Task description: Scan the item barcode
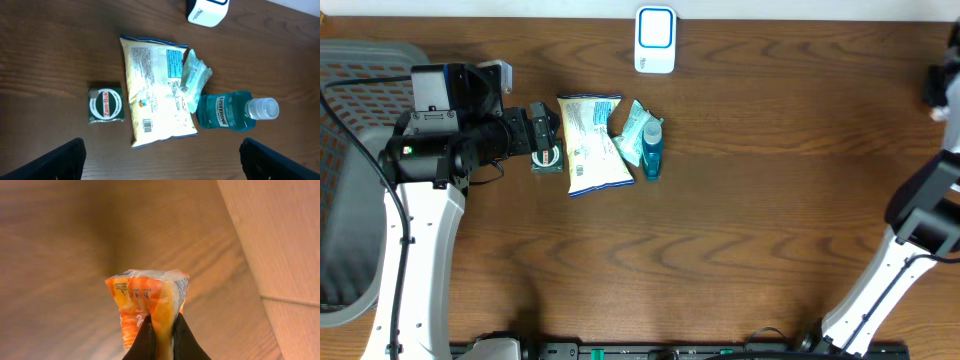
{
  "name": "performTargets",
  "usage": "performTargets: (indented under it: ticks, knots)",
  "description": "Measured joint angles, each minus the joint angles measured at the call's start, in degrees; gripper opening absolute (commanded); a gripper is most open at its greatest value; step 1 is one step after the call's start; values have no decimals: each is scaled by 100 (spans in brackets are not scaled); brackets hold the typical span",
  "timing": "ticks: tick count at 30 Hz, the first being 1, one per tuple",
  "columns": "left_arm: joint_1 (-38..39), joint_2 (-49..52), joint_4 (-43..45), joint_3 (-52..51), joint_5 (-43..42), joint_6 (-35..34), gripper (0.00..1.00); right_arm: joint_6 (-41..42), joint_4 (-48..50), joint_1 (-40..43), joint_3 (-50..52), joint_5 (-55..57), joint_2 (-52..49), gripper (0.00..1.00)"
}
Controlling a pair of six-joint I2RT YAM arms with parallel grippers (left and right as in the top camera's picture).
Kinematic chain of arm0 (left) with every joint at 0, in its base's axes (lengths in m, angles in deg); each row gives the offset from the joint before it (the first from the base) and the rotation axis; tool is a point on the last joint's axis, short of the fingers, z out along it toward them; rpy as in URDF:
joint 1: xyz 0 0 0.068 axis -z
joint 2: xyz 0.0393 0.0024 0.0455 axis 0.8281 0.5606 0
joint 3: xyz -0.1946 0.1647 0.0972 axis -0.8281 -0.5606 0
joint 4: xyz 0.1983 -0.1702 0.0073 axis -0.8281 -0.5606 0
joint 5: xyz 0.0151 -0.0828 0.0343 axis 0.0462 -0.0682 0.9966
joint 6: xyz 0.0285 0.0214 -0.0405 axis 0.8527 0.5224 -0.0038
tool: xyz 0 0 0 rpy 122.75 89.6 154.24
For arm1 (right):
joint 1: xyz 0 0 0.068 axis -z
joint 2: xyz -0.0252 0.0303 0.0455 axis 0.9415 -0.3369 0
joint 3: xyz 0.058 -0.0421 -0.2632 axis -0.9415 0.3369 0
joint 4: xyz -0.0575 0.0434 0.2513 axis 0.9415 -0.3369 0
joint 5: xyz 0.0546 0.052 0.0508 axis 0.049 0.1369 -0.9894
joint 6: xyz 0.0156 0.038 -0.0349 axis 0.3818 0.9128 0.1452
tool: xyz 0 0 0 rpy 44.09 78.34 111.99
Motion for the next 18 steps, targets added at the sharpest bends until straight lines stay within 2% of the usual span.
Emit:
performTargets:
  ticks: [6,7,8,9,11,13,14,18]
  knots:
    - [0,0,0,0,2,0,98,76,125,564,439,-81,0,1]
    - [0,0,0,0,2,0,98,90,149,643,505,-92,0,6]
    - [0,0,0,0,0,0,98,118,175,719,564,-105,0,32]
    - [0,0,0,0,2,0,98,164,195,793,616,-116,0,45]
    - [0,0,0,0,0,0,98,151,192,925,691,-122,0,64]
    - [0,0,0,0,0,0,98,173,190,1016,710,-125,0,92]
    - [0,0,0,0,0,0,97,181,190,1049,713,-125,0,99]
    - [0,0,0,0,0,0,98,221,136,1047,713,-133,17,99]
